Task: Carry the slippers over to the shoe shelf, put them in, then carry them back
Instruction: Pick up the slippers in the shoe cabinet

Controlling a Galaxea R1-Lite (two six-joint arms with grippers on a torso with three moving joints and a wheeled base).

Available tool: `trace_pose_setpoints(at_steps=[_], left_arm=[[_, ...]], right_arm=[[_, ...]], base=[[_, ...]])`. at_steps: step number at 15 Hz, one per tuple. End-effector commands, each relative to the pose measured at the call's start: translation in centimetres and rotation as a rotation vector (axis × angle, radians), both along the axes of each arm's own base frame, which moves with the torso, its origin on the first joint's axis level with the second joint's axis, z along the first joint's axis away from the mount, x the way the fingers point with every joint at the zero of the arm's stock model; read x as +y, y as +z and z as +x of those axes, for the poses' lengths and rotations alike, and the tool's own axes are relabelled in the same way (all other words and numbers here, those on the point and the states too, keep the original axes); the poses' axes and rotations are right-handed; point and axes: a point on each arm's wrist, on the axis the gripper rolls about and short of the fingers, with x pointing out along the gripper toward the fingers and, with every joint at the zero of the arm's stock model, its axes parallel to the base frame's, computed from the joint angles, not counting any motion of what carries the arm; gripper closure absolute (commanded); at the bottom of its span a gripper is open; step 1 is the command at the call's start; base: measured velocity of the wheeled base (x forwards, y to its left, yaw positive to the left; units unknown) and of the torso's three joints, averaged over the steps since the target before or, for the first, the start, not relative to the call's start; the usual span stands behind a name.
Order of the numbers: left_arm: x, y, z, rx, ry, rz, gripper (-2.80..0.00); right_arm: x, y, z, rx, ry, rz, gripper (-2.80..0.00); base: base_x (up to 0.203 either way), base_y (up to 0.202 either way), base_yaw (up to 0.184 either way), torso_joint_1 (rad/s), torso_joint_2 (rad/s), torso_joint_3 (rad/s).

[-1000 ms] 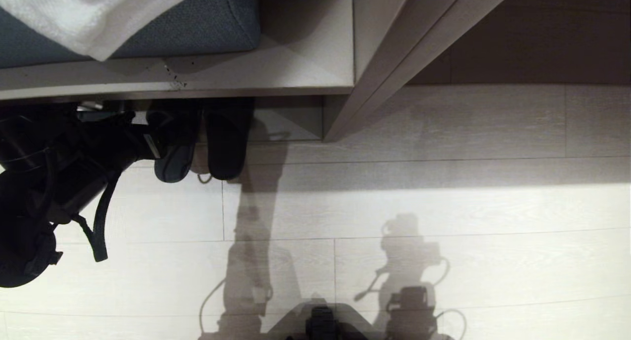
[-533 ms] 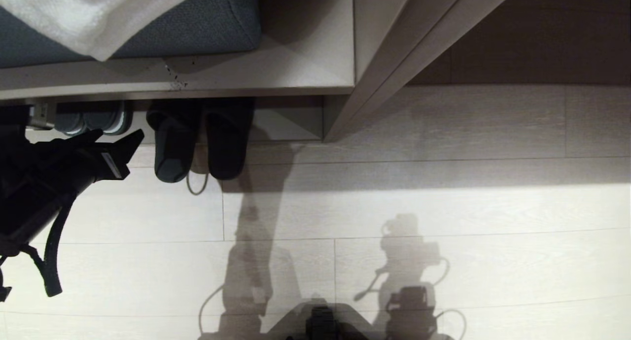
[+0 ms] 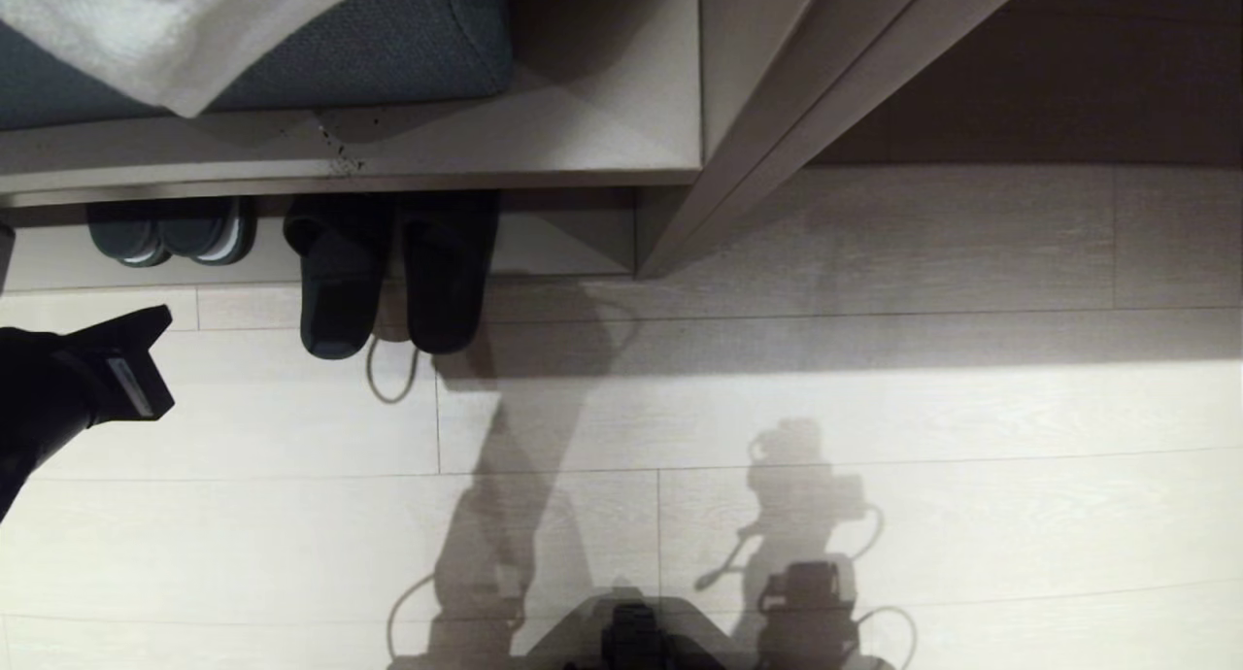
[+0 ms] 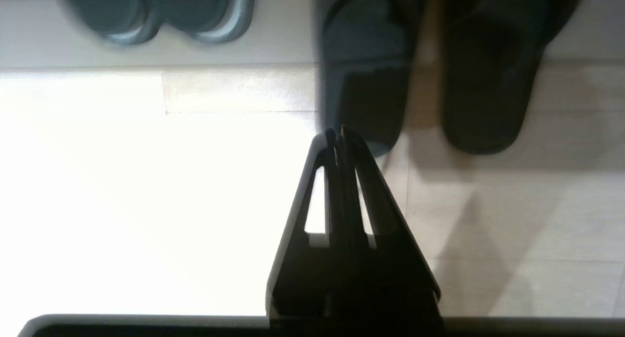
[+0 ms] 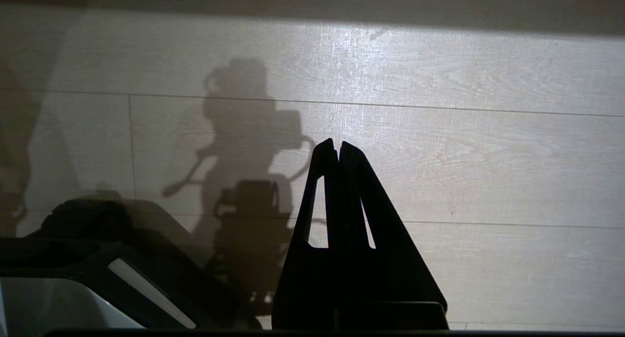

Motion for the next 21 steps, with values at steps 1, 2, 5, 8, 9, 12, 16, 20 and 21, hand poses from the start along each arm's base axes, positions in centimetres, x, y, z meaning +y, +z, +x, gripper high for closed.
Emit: trace_pose_setpoints(at_steps=[1,2,5,8,9,12,16,20,21], left_arm=[[-0.1,1.7,-3.7,-0.109,0.027,0.014,0.0],[-0.2,1.7,-4.5,-0.102,0.03,0.014,0.0],[-0.7,1.5,-7.4,-0.074,0.033,0.014,0.0],[-1.2,-0.6,-10.7,-0.029,0.033,0.007,0.0],[-1.4,-1.3,-12.0,-0.032,0.032,0.008,0.0],[-1.9,-2.9,-14.5,-0.056,0.018,0.032,0.0],[-2.2,-3.7,-16.0,-0.103,-0.015,0.059,0.0],[-2.3,-6.7,-17.4,-0.114,-0.067,0.074,0.0],[-2.3,-7.9,-17.4,-0.093,-0.083,0.092,0.0]], right_arm=[[0.0,-1.2,0.0,0.001,0.0,0.0,0.0],[0.0,-1.2,0.0,0.001,0.0,0.0,0.0],[0.0,-1.2,0.0,0.001,0.0,0.0,0.0],[0.0,-1.2,0.0,0.001,0.0,0.0,0.0],[0.0,-1.2,0.0,0.002,0.0,0.0,0.0],[0.0,-1.2,0.0,0.001,0.0,0.0,0.0],[0.0,-1.2,0.0,0.001,0.0,0.0,0.0],[0.0,-1.2,0.0,0.002,0.0,0.0,0.0],[0.0,-1.2,0.0,0.001,0.0,0.0,0.0]], base=[[0.0,0.0,0.0,0.0,0.0,0.0],[0.0,0.0,0.0,0.0,0.0,0.0],[0.0,0.0,0.0,0.0,0.0,0.0],[0.0,0.0,0.0,0.0,0.0,0.0],[0.0,0.0,0.0,0.0,0.0,0.0],[0.0,0.0,0.0,0.0,0.0,0.0],[0.0,0.0,0.0,0.0,0.0,0.0],[0.0,0.0,0.0,0.0,0.0,0.0],[0.0,0.0,0.0,0.0,0.0,0.0]])
